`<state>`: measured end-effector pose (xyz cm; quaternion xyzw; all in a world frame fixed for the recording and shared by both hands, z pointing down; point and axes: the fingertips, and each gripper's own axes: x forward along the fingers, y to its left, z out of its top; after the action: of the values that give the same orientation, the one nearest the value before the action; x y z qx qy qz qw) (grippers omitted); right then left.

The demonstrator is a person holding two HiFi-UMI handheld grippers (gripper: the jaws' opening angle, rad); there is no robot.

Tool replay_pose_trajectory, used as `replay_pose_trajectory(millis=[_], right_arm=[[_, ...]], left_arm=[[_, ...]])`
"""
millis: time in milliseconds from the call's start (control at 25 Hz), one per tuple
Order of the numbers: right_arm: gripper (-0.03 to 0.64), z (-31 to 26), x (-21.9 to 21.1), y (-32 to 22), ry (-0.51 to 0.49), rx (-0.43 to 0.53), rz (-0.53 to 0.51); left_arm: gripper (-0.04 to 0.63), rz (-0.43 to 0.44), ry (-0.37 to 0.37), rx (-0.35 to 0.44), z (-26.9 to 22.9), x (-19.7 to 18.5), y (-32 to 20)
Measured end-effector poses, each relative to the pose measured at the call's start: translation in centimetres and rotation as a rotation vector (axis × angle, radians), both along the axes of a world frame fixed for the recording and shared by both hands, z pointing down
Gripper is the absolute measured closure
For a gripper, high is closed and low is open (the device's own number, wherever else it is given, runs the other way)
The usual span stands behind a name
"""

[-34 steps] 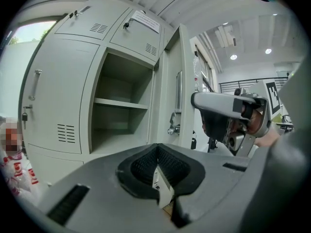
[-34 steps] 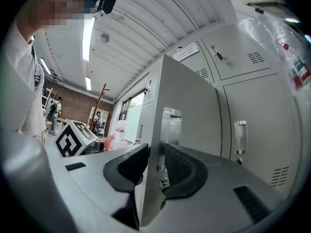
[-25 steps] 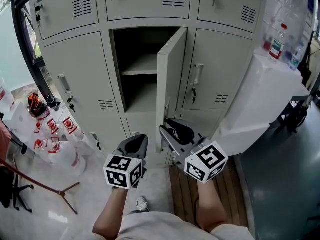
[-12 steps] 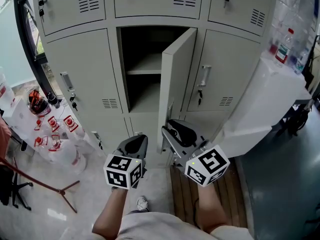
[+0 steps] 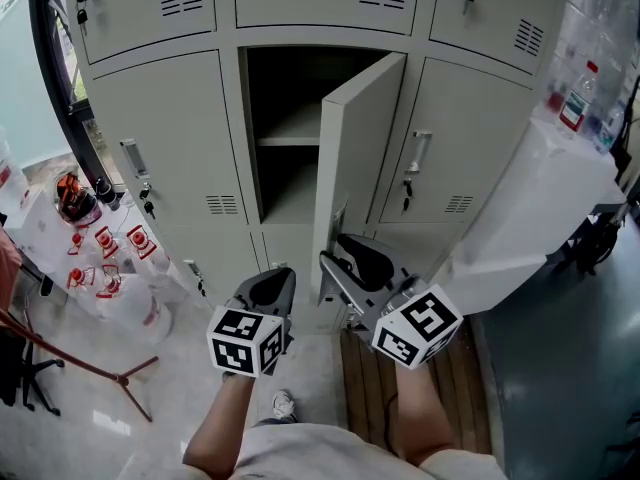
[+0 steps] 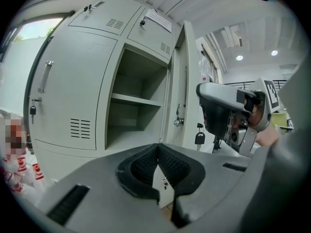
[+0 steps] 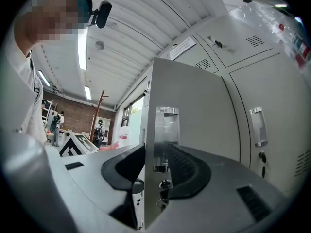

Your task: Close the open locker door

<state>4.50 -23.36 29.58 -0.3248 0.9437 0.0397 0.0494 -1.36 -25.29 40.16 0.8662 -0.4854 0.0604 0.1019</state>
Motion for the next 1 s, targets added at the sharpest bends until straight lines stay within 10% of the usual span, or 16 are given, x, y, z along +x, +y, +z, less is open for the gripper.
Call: replay_pose_trajectory(millis=[1000], right_arm=[[0.515, 0.1, -6.7, -4.4, 0.005, -0.024, -0.079]], left_arm=[[0.588, -0.086, 0.051, 0.047, -1.2, -5.3, -4.9]])
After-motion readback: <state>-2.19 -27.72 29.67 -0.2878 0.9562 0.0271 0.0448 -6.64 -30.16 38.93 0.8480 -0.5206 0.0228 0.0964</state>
